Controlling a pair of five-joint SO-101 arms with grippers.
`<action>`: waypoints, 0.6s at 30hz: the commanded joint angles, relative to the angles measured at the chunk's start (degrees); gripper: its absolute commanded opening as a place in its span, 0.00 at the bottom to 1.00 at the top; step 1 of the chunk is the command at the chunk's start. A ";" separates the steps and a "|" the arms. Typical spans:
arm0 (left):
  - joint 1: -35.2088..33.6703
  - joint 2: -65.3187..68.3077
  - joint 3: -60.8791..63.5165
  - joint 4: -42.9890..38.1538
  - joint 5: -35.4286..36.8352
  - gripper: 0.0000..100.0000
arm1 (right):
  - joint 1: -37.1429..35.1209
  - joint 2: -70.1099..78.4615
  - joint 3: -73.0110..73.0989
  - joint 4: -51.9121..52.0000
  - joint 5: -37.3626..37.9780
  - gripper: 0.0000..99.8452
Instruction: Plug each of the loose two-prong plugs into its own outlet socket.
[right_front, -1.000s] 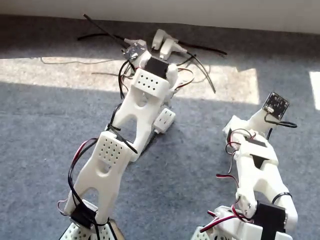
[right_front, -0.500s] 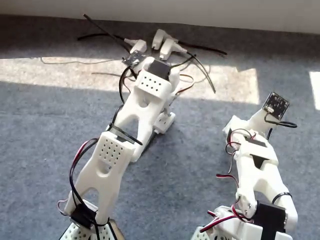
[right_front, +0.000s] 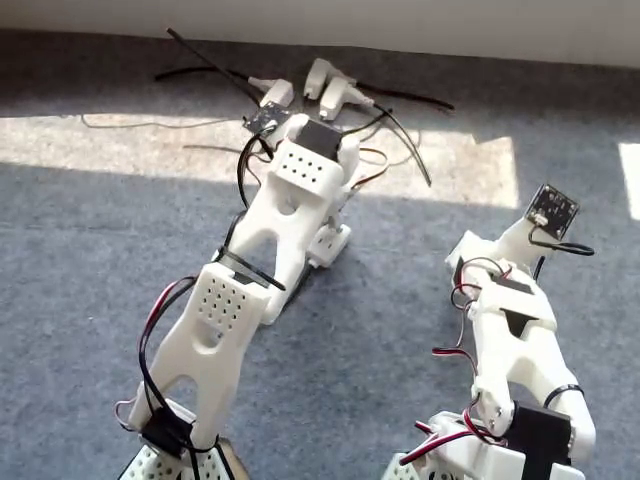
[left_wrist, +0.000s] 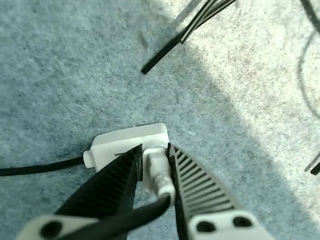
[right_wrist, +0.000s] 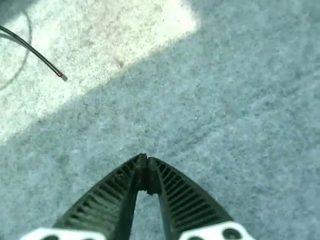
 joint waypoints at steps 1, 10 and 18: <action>0.66 1.10 -0.04 -1.32 0.53 0.01 | 0.04 -0.22 -2.86 0.13 0.70 0.01; 1.01 3.65 -0.22 -3.25 0.79 0.01 | 0.04 -0.22 -2.86 0.13 0.70 0.01; 0.92 4.00 0.13 -3.25 3.52 0.01 | 0.04 -0.22 -2.86 0.13 0.70 0.01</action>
